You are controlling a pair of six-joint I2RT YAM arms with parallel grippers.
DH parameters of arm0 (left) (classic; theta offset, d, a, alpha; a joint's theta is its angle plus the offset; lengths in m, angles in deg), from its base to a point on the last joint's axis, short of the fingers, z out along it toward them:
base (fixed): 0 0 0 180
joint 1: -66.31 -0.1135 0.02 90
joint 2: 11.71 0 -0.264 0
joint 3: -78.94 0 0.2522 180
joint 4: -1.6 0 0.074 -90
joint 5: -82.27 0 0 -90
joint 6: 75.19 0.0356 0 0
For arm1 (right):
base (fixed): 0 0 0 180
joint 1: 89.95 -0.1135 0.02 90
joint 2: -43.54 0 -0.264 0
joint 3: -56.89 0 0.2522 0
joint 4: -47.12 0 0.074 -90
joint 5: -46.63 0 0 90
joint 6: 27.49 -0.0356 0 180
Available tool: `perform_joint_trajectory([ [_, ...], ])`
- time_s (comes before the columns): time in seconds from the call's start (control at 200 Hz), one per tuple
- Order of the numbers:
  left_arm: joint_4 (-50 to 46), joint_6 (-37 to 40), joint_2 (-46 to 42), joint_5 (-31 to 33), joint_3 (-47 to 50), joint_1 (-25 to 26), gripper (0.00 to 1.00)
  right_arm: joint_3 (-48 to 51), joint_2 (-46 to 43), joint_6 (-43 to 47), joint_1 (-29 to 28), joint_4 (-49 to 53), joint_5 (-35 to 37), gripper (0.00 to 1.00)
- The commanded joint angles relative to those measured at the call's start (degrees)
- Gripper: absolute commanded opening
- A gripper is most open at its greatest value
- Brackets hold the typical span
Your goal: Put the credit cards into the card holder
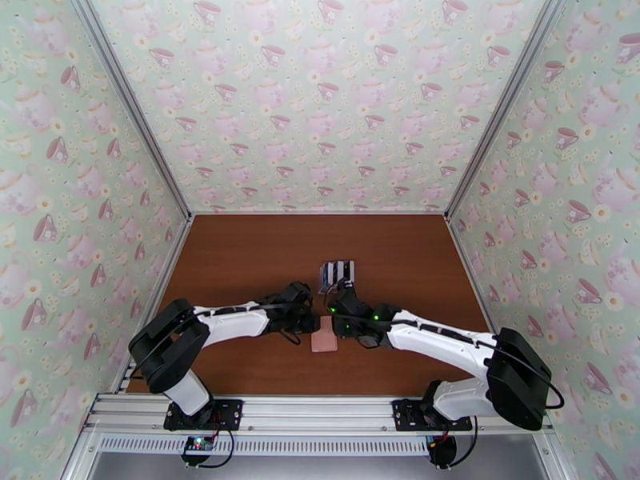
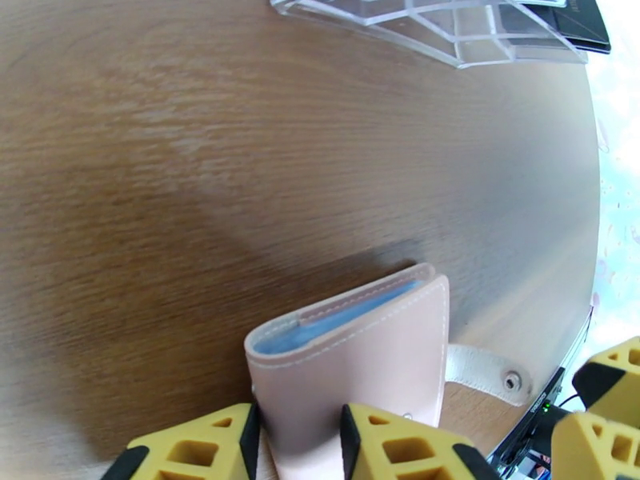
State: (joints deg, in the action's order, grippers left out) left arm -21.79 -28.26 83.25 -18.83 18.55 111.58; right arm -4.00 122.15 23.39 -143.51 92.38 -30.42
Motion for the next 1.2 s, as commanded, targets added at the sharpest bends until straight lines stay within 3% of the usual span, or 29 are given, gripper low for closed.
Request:
perform_joint_trajectory([
  [0.0, -2.2, 1.0, -2.3, -1.1, 0.7, 0.6, 0.35, 1.2, -0.8, -1.2, 0.2, -1.3, -1.9, 0.33],
  [0.656, -1.0, -0.3, -3.2, -0.2, 3.3, 2.4, 0.35, 0.9, 2.9, -1.3, 0.2, -3.2, -2.2, 0.26],
  [1.197, -1.1, -0.7, -3.4, 0.3, 3.5, 2.3, 0.35, 0.8, 2.9, -1.2, 0.7, -3.2, -1.7, 0.14],
])
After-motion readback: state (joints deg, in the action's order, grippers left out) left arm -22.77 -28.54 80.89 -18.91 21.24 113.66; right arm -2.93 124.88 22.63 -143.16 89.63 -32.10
